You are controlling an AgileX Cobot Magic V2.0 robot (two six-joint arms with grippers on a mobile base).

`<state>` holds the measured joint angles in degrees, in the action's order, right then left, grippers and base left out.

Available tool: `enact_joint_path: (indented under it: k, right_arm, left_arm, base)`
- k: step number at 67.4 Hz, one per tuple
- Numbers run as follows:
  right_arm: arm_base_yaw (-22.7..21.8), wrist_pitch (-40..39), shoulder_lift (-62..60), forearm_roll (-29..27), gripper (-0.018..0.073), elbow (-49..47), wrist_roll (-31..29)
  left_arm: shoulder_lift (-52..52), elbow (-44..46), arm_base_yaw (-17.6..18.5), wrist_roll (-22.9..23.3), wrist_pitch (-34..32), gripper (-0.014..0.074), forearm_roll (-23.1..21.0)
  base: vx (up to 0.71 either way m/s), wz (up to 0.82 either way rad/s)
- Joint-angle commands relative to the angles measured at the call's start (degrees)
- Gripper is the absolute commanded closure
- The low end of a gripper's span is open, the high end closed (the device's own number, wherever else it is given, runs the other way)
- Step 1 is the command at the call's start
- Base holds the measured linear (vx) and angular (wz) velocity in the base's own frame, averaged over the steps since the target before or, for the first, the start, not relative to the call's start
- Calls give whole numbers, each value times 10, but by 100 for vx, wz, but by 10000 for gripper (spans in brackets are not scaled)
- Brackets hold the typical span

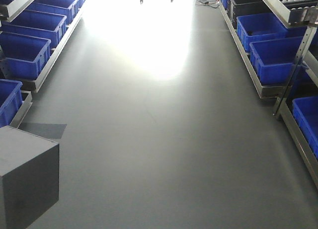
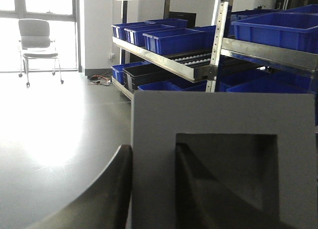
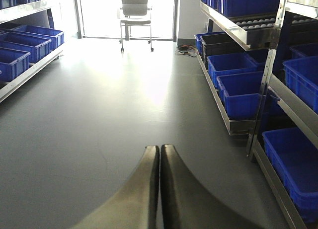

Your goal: Sort gray base to blue bin

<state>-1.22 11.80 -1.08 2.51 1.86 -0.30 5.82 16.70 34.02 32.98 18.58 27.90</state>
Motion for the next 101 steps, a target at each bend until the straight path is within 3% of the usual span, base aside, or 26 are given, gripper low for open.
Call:
enact_joint_path:
  k: [1,101]
  right_arm:
    - [-4,-45,-4,5,564,3,-4]
    - [-4,-47,-4,5,564,3,-4]
  left_arm:
    - [6,17,4,4,-59,604,4]
    - [6,17,4,4,-59,604,4]
  base:
    - [47,4]
    - [44,11]
